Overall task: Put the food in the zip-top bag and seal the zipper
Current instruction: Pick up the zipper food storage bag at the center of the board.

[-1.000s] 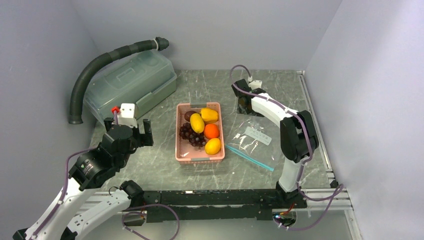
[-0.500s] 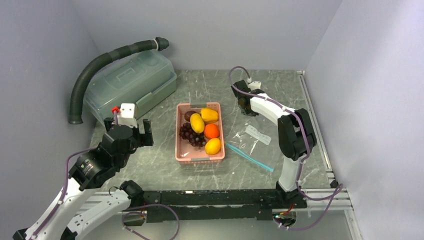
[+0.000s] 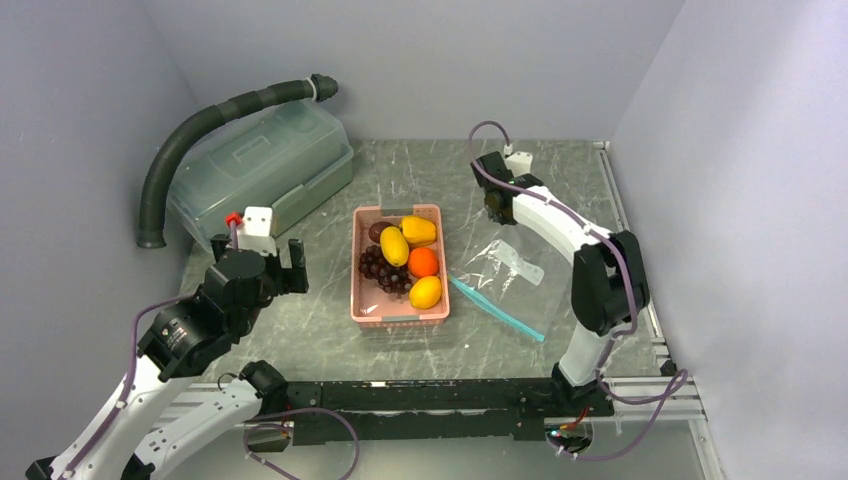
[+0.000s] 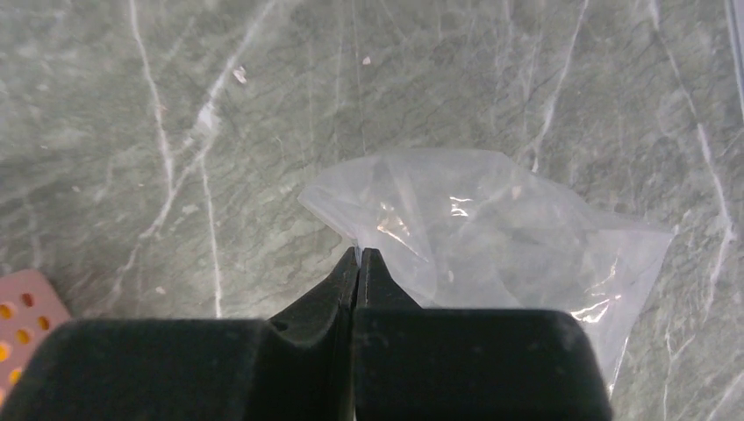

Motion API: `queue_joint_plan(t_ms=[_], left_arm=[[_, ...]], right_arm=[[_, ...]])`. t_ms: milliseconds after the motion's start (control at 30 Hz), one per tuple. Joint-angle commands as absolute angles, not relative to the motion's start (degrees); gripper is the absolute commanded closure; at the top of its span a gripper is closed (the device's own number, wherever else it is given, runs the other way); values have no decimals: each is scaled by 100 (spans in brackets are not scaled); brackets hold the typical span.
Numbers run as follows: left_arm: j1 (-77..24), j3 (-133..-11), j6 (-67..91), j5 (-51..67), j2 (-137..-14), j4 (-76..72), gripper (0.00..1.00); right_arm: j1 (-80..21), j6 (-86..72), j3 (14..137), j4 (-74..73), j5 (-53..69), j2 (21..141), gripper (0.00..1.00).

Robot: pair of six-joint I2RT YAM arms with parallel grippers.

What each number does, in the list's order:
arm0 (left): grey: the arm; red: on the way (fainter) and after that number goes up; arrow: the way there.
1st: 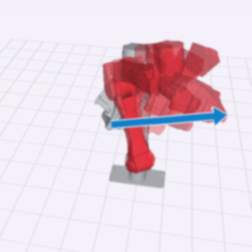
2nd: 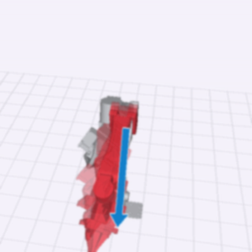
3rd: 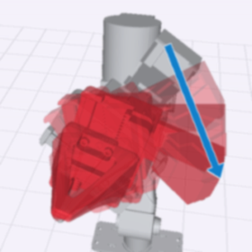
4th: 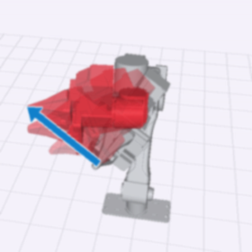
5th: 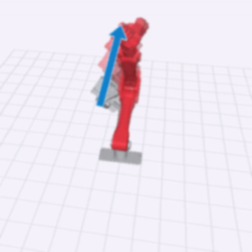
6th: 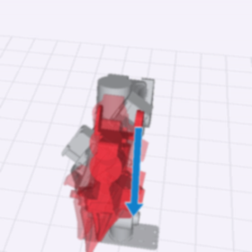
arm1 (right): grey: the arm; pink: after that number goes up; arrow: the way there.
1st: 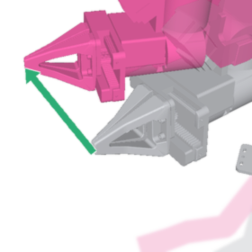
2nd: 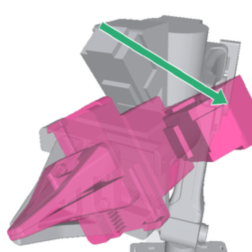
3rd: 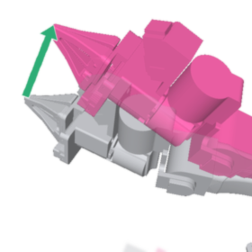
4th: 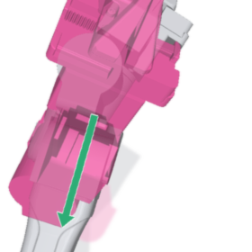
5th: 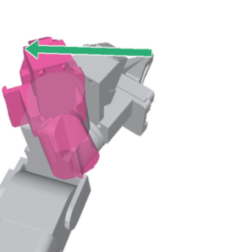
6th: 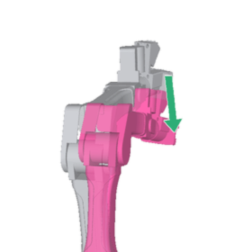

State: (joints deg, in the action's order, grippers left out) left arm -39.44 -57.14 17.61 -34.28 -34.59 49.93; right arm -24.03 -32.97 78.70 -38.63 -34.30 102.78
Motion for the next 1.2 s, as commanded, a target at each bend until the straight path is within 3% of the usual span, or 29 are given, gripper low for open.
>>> queue_joint_plan(t_ms=[0,700,1167], left_arm=[[-3931,-5686,1644,-3122,-3434,4634,1],[-3931,-5943,2368,-1023,-3984,4262,1],[-3932,-5731,2722,355,-4213,3314,1]], right_arm=[[-2373,-3298,7862,-3908,-3555,9665,100],[-2373,-3202,8376,-4174,-3475,8337,100],[-2406,-3814,8343,-3753,-2252,7584,100]])
